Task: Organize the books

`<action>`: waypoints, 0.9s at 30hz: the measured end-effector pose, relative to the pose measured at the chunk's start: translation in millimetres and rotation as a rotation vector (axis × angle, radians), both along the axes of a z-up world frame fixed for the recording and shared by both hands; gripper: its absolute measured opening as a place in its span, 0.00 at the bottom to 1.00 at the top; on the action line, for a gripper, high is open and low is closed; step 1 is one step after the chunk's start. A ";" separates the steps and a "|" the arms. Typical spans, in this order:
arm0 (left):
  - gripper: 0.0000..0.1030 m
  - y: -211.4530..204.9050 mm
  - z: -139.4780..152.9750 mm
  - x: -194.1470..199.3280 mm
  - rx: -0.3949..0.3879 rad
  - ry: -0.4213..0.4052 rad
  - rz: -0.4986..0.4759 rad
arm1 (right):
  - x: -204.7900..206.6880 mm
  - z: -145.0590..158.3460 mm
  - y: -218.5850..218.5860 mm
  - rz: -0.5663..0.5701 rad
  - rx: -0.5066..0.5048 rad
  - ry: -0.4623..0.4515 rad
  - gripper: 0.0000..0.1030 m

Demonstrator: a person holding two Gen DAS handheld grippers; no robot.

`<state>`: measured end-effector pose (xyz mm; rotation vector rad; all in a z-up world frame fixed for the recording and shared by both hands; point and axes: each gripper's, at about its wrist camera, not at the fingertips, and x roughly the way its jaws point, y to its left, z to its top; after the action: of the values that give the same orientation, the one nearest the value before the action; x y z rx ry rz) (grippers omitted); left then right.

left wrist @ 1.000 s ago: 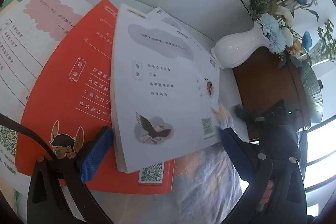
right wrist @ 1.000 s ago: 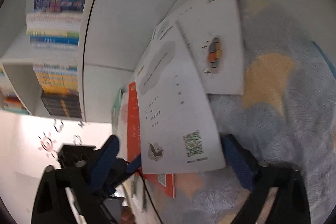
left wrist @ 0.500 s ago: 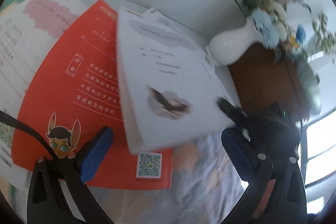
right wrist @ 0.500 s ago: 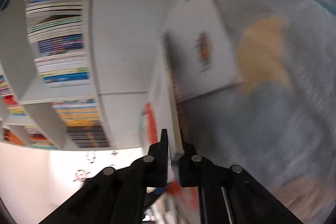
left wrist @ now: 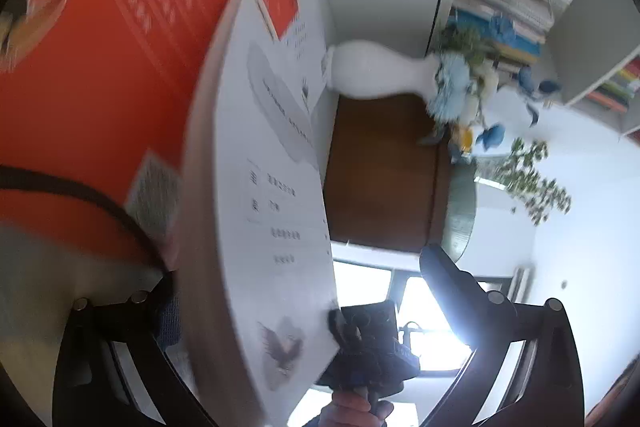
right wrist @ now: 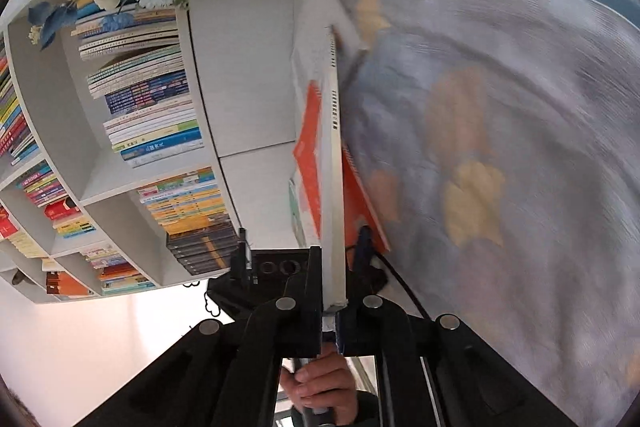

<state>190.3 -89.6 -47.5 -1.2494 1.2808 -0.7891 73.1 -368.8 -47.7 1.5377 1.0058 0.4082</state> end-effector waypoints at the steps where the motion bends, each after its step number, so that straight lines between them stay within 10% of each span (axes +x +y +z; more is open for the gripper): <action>1: 0.97 -2.9 2.6 -5.0 0.035 0.005 0.001 | -3.5 -0.1 0.8 0.003 -0.017 0.003 0.04; 11: 0.98 14.9 42.7 -36.1 0.124 0.000 0.096 | -34.2 30.9 0.4 0.008 -0.154 -0.067 0.04; 16: 0.98 36.8 72.1 -51.7 0.426 -0.062 0.090 | -45.9 112.7 -25.7 -0.051 -0.454 -0.279 0.05; 22: 0.98 86.5 132.3 -111.4 0.868 -0.137 0.267 | -61.4 227.0 30.9 0.102 -1.372 -0.552 0.05; 27: 0.99 92.3 182.2 -174.9 1.469 -0.296 0.254 | -68.6 186.8 92.6 0.362 -1.421 -0.561 0.06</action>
<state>15.4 2.7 134.7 -0.0620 1.0050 0.2351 4.4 -276.2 139.1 -0.0497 0.7744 0.2273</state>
